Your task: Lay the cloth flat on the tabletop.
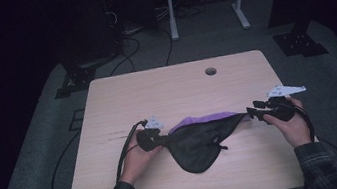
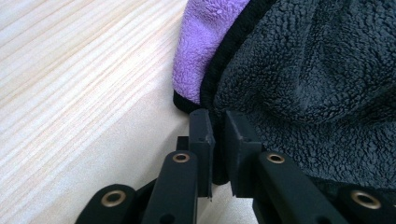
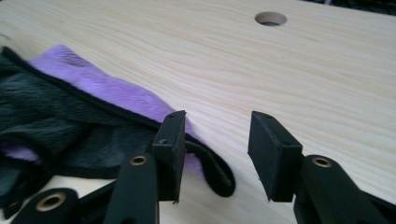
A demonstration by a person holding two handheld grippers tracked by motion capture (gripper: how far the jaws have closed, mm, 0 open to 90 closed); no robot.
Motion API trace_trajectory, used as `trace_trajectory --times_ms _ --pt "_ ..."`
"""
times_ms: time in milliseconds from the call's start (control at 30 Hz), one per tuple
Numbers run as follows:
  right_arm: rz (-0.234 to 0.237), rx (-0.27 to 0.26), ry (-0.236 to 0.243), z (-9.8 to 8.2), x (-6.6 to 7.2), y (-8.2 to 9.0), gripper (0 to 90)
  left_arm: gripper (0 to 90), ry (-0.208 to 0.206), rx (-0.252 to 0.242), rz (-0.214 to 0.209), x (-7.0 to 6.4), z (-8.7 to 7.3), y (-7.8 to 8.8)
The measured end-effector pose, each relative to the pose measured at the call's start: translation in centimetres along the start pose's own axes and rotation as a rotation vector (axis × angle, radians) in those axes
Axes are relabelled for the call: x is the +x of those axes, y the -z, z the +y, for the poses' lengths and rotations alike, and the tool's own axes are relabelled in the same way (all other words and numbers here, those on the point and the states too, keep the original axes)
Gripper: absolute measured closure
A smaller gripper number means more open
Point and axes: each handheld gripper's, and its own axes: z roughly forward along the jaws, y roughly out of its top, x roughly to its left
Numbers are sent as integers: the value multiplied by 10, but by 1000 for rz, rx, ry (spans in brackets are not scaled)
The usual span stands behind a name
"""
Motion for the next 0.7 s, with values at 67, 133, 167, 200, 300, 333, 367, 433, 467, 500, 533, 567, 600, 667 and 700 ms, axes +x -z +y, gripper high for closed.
trace_trajectory --times_ms 67,133,167,200,300,333,367,433,467,500,533,567,600,667,700 --pt "-1 0 -11 -1 -3 -5 535 827 4 -2 3 0 0 1" --pt "5 10 -18 -2 -4 -11 530 829 8 -4 12 2 0 3" --pt "4 25 -18 -3 -4 -15 527 829 8 -6 18 3 -1 4" --pt "4 43 -14 -5 -4 -19 525 830 12 -8 24 4 -1 6" --pt "14 102 -3 -12 -3 -26 526 832 24 -24 38 9 -2 13" --pt "14 119 -3 -13 -3 -27 525 833 35 -37 43 11 -3 16" --pt "14 137 7 -16 -3 -29 523 835 44 -48 50 12 -3 19" --pt "26 169 20 -19 -1 -31 509 836 61 -70 57 16 -5 26" --pt "26 173 26 -20 0 -31 506 836 63 -77 59 17 -5 28" --pt "30 177 30 -21 0 -31 501 837 69 -83 64 19 -6 31" --pt "38 182 40 -22 2 -32 495 839 73 -86 69 20 -7 33" --pt "41 187 43 -23 3 -31 493 842 76 -90 73 22 -8 35" --pt "42 191 45 -23 4 -30 487 843 85 -94 74 23 -9 36" --pt "52 197 42 -26 5 -28 478 846 95 -98 84 26 -11 40" --pt "57 203 41 -28 6 -28 477 846 100 -98 87 27 -12 41"
